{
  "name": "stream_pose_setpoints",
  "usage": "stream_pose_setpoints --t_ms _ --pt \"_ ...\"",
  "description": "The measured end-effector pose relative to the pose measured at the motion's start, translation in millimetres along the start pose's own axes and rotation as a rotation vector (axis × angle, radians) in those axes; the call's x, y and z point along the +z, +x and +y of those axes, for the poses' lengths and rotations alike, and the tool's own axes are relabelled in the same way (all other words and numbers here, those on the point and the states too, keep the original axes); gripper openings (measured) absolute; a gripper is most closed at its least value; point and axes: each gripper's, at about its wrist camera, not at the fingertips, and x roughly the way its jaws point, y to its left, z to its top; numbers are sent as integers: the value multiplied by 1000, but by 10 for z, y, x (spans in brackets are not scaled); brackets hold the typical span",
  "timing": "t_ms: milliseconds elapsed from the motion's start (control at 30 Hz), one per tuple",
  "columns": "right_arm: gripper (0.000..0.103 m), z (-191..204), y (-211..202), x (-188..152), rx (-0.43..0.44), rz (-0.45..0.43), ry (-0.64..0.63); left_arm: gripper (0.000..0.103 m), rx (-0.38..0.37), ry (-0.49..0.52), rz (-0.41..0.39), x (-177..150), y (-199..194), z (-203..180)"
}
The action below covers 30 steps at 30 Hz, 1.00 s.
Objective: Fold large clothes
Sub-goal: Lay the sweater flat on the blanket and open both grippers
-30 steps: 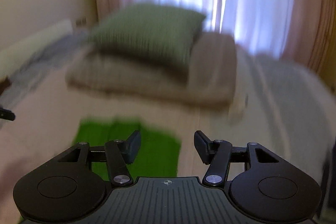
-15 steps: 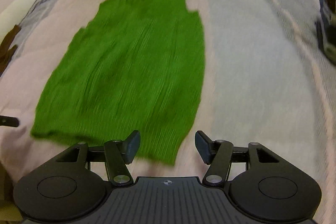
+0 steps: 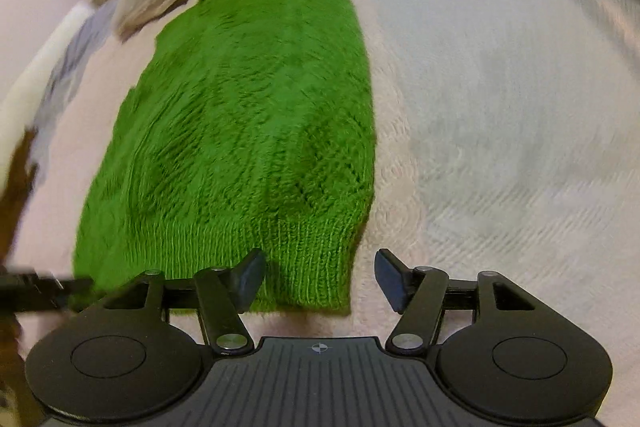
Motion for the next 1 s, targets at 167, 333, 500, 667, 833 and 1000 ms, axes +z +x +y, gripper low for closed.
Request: stream_pose_setpoints --t_ms 167,333,500,667,833,1000 --pt "3 94 -78 68 -21 30 26 5 19 124 -38 -10 -334 -141" --pt "2 455 -653 164 -36 4 -48 4 17 187 -78 -52 -1003 -221" --pt "2 759 -968 -161 -65 62 -111 4 44 213 -21 -452 -1381 -108" --pt "2 685 -519 -570 -102 149 -70 5 83 160 35 -776 -1050 195" --pt "16 710 -247 -502 -190 212 -94 12 145 194 85 -733 -1088 242" --pt "43 866 -335 44 -218 120 -180 13 235 254 4 -276 -1371 171"
